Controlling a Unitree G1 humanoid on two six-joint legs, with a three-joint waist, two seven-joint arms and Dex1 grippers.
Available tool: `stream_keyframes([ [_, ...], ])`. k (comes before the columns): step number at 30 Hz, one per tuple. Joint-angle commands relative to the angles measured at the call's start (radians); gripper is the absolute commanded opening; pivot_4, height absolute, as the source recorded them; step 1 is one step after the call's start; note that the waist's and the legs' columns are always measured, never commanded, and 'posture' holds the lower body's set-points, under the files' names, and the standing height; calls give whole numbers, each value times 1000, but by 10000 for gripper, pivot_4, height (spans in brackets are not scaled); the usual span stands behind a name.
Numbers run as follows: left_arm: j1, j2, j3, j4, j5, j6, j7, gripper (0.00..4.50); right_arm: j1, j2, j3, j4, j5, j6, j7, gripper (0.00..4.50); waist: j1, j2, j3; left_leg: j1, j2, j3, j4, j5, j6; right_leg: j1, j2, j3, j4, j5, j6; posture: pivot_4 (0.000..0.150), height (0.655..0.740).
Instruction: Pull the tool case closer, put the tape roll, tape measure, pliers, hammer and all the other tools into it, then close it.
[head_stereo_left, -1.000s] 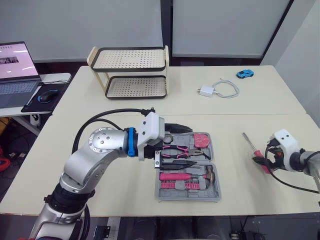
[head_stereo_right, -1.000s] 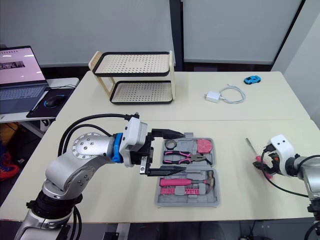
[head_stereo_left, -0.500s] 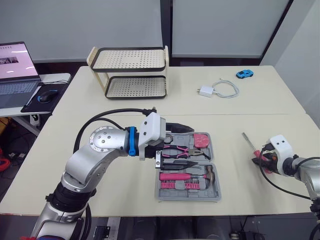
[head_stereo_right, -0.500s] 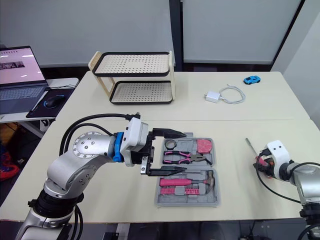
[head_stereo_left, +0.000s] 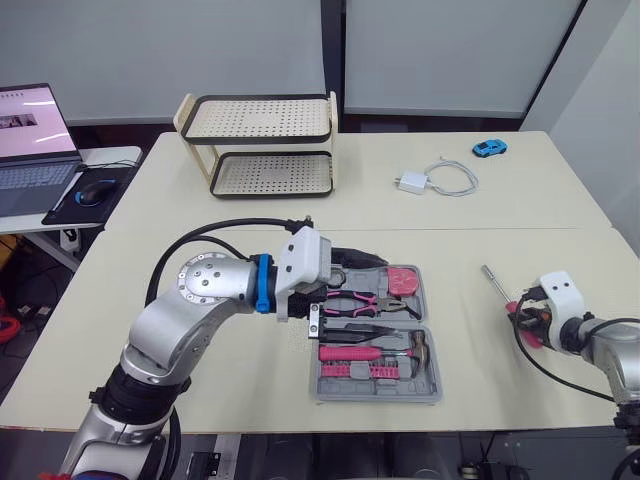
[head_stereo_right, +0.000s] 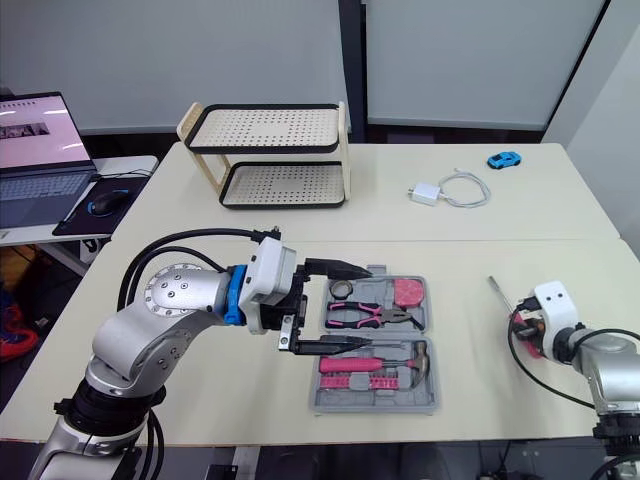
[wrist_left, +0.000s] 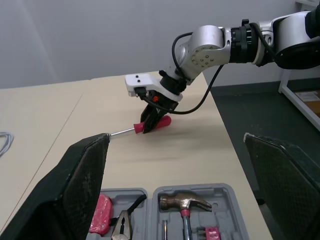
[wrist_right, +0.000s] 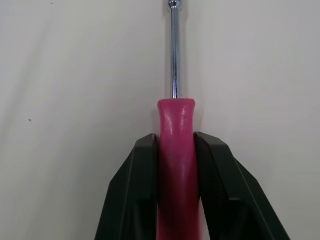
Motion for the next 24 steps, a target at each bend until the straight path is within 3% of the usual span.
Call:
stream_keyframes([
  [1, 26, 24, 24, -37, -16, -16, -17, 45000, 35, 19, -40, -164, 44, 98, -32, 7908, 0, 0, 0, 0, 0, 0, 0, 0, 0, 0, 0, 0, 0, 0, 0, 1500, 7400],
  [11, 46, 35, 20, -44, -12, -23, -19, 45000, 139, 158, -63, -437, 91, 267, -179, 7908, 1, 0, 0, 0, 0, 0, 0, -1, 2, -1, 0, 0, 0, 0, 0, 1500, 7400],
  [24, 58, 55, 22, -44, -14, -32, -33, 45000, 212, 288, -26, -605, 110, 357, -274, 7908, 0, 0, 0, -1, 0, 0, -1, -2, 3, -3, 1, 1, 2, 0, 0, 1500, 7400],
])
